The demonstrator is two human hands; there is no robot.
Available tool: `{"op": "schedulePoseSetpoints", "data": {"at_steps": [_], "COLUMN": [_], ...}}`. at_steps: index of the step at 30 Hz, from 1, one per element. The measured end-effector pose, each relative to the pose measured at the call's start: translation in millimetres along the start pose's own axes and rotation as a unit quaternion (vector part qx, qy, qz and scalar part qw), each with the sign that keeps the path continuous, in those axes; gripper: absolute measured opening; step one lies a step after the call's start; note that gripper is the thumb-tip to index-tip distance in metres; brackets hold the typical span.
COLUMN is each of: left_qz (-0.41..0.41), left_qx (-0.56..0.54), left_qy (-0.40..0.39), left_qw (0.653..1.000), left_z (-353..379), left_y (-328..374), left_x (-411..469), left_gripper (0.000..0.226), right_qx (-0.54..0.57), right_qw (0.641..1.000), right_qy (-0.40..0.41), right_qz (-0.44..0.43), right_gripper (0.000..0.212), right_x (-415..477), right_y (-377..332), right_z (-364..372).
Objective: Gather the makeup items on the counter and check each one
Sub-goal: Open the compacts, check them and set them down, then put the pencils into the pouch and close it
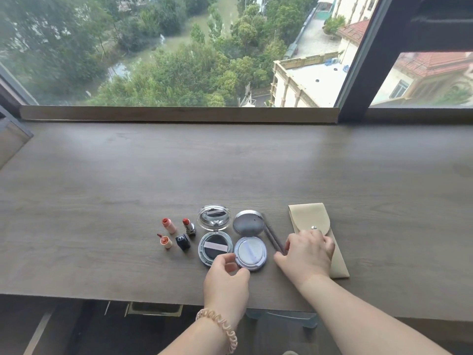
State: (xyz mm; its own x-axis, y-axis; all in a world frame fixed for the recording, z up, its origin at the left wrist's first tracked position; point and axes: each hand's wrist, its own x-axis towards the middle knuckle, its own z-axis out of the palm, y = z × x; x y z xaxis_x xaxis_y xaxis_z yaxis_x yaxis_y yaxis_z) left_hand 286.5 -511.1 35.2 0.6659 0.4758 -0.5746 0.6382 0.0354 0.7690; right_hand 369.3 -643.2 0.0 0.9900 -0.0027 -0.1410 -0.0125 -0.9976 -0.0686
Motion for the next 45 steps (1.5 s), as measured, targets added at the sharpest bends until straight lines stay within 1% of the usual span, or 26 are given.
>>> {"op": "schedulePoseSetpoints", "data": {"at_steps": [2, 6, 9, 10, 13, 15, 17, 18, 19, 20, 21, 22, 23, 24, 25, 26, 27, 28, 29, 31, 32, 34, 36, 38, 42, 45], "left_qz": [0.006, 0.015, 0.019, 0.021, 0.039, 0.073, 0.124, 0.15, 0.18, 0.213, 0.247, 0.287, 0.324, 0.35, 0.365, 0.374, 0.372, 0.369, 0.364, 0.357, 0.358, 0.367, 0.38, 0.387, 0.369, 0.366], "left_qx": [-0.006, -0.022, -0.042, -0.045, -0.049, -0.028, -0.013, -0.005, 0.008, 0.027, 0.056, 0.091, 0.13, 0.165, 0.188, 0.195, 0.19, 0.172, 0.149, 0.115, 0.106, 0.103, 0.117, 0.125, 0.119, 0.139], "left_qy": [0.0, -0.003, -0.006, -0.007, -0.02, -0.029, -0.044, -0.055, -0.067, -0.077, -0.085, -0.095, -0.107, -0.119, -0.129, -0.14, -0.15, -0.166, -0.189, -0.223, -0.233, -0.241, -0.243, -0.239, -0.22, -0.223], "left_qw": [1.0, 1.0, 0.999, 0.999, 0.998, 0.996, 0.991, 0.987, 0.981, 0.974, 0.964, 0.949, 0.931, 0.914, 0.902, 0.896, 0.896, 0.898, 0.9, 0.9, 0.898, 0.893, 0.885, 0.882, 0.895, 0.893], "left_z": [-4.6, -13.0, -14.8, -14.8, -15.7, -17.5, -19.5, -20.7, -21.2, -21.3, -22.3, -22.4, -21.7, -20.4, -18.9, -16.8, -15.1, -13.9, -12.8, -12.5, -12.3, -11.3, -9.0, -7.2, -6.7, -6.0], "left_y": [2.3, 7.0, 9.7, 9.8, 14.6, 24.6, 42.3, 51.9, 62.9, 73.6, 82.9, 92.5, 102.4, 111.1, 118.0, 125.1, 130.8, 134.2, 136.3, 137.9, 138.0, 137.3, 136.0, 135.7, 133.6, 130.5], "left_x": [-2.8, -4.3, -6.0, -5.8, -6.4, -7.1, -8.1, -7.2, -7.3, -7.3, -5.9, -6.2, -8.0, -9.9, -11.6, -15.4, -19.8, -23.6, -26.7, -35.6, -38.8, -42.3, -41.6, -40.9, -38.6, -34.9], "left_gripper": [0.029, 0.029, 0.021, 0.022, 0.022, 0.023, 0.026, 0.028, 0.031, 0.033, 0.037, 0.041, 0.044, 0.044, 0.038, 0.028, 0.017, 0.015, 0.019, 0.023, 0.021, 0.02, 0.023, 0.026, 0.041, 0.043], "right_qx": [-0.03, -0.087, -0.083, -0.076, -0.02, 0.058, 0.146, 0.205, 0.293, 0.405, 0.516, 0.599, 0.65, 0.676, 0.691, 0.698, 0.704, 0.711, 0.717, 0.731, 0.738, 0.74, 0.728, 0.72, 0.737, 0.726], "right_qw": [1.0, 0.996, 0.996, 0.997, 0.998, 0.991, 0.975, 0.964, 0.944, 0.906, 0.853, 0.798, 0.758, 0.735, 0.721, 0.714, 0.707, 0.7, 0.693, 0.678, 0.67, 0.67, 0.686, 0.694, 0.674, 0.682], "right_qy": [0.004, 0.012, 0.015, 0.021, 0.062, 0.115, 0.164, 0.17, 0.15, 0.117, 0.076, 0.057, 0.054, 0.053, 0.053, 0.059, 0.066, 0.071, 0.076, 0.082, 0.082, 0.061, 0.012, -0.016, 0.002, 0.0], "right_qz": [0.0, -0.028, -0.024, -0.015, 0.019, 0.04, 0.033, 0.027, 0.025, 0.03, 0.033, 0.033, 0.025, 0.012, -0.002, -0.013, -0.021, -0.021, -0.015, -0.001, 0.005, 0.006, -0.006, -0.006, 0.051, 0.086], "right_gripper": [0.03, 0.029, 0.029, 0.029, 0.023, 0.021, 0.02, 0.017, 0.014, 0.013, 0.013, 0.014, 0.014, 0.013, 0.013, 0.011, 0.01, 0.009, 0.009, 0.013, 0.015, 0.021, 0.026, 0.03, 0.032, 0.033], "right_x": [-0.7, -3.7, -7.2, -8.5, -10.9, -11.8, -12.1, -11.5, -11.9, -13.6, -13.8, -15.0, -17.3, -18.8, -20.6, -23.7, -26.0, -28.0, -29.4, -31.3, -32.2, -33.9, -35.6, -34.0, -27.4, -26.3], "right_y": [-0.1, -0.6, 0.3, 2.1, 9.8, 16.7, 23.7, 24.8, 25.5, 24.9, 21.8, 20.8, 21.2, 20.4, 19.1, 19.2, 19.6, 19.8, 20.1, 19.1, 18.5, 16.0, 11.5, 7.7, 8.8, 6.3], "right_z": [-3.4, -7.2, -11.3, -13.3, -18.8, -26.2, -44.1, -56.2, -72.4, -89.9, -103.5, -117.6, -131.8, -143.1, -153.3, -163.6, -171.2, -176.8, -181.1, -185.0, -186.7, -188.1, -186.8, -183.4, -180.6, -175.8]}}
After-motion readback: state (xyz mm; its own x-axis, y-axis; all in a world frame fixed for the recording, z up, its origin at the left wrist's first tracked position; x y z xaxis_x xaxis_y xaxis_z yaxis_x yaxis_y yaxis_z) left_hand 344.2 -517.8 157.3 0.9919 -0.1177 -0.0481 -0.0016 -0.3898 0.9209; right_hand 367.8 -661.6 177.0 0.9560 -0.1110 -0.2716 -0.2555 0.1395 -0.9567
